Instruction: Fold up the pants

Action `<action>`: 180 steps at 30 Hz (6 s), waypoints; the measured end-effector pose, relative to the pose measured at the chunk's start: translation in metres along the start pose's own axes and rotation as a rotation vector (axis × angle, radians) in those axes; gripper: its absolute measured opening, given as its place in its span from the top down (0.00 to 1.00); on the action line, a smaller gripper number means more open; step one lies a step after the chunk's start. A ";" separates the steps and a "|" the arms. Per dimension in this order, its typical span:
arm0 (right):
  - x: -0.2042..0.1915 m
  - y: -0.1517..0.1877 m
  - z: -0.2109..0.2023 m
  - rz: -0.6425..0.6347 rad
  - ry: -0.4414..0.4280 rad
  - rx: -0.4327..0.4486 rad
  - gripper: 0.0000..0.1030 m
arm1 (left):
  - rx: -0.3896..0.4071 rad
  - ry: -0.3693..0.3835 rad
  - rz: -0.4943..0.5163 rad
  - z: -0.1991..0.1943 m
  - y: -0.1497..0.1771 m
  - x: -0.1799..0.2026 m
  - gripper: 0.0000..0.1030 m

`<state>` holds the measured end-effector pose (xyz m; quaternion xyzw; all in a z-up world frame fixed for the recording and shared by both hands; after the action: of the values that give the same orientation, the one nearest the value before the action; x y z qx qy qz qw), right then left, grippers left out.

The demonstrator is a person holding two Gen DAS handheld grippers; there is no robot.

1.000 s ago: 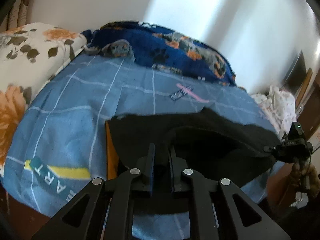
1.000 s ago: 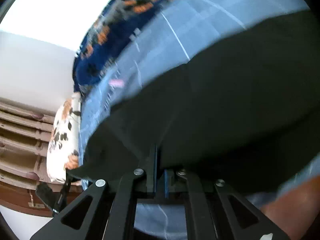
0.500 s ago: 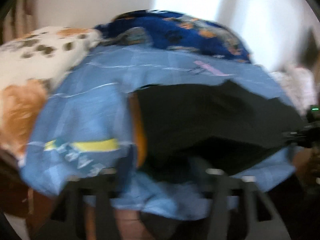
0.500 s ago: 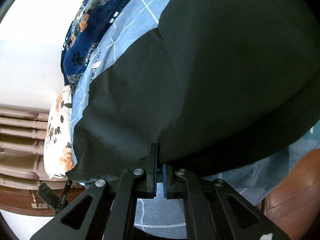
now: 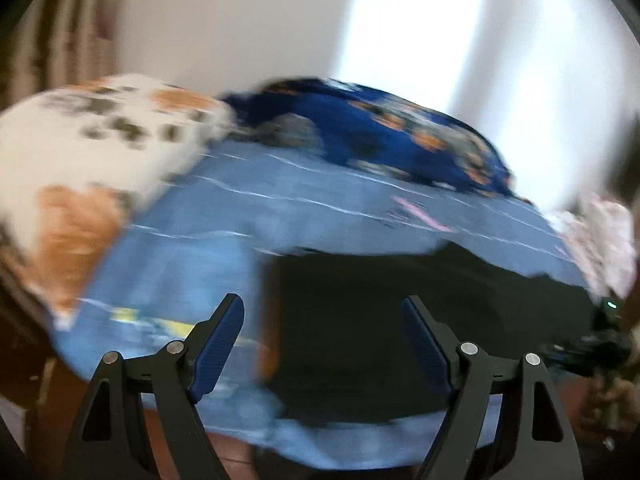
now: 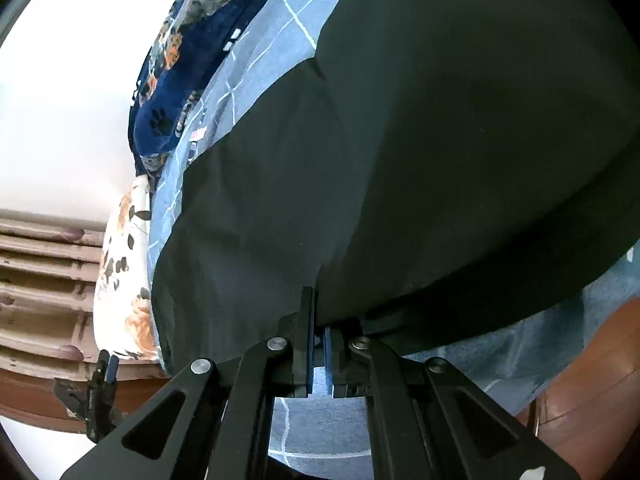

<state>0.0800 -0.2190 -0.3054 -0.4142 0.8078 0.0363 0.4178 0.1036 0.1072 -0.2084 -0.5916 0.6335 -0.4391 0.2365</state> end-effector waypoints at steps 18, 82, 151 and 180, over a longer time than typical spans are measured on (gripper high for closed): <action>0.137 -0.146 -0.112 0.296 -0.102 0.396 0.87 | -0.224 -0.004 0.123 0.089 0.084 0.038 0.22; 0.190 -0.148 -0.157 0.527 -0.327 0.335 0.70 | -0.209 0.033 0.193 0.093 0.076 0.031 0.13; 0.184 -0.131 -0.140 0.496 -0.301 0.303 0.93 | -0.133 -0.267 0.074 0.024 0.024 -0.028 0.30; 0.315 -0.183 -0.265 0.691 -0.286 0.663 0.67 | -0.302 -0.275 0.039 0.078 0.073 -0.043 0.28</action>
<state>-0.0598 -0.6471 -0.3035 0.0417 0.8004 -0.0298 0.5973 0.1359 0.1211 -0.3178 -0.6622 0.6652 -0.2498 0.2379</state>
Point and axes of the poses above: each gripper's, at about its wrist camera, not at the fingertips, and z roughly the way its jaws point, x to its right, y to its underside, the point moved 10 cm from there along z, roughly the way its jaws point, and after that the axes turned 11 degrees about x, right-handed, at the moved point
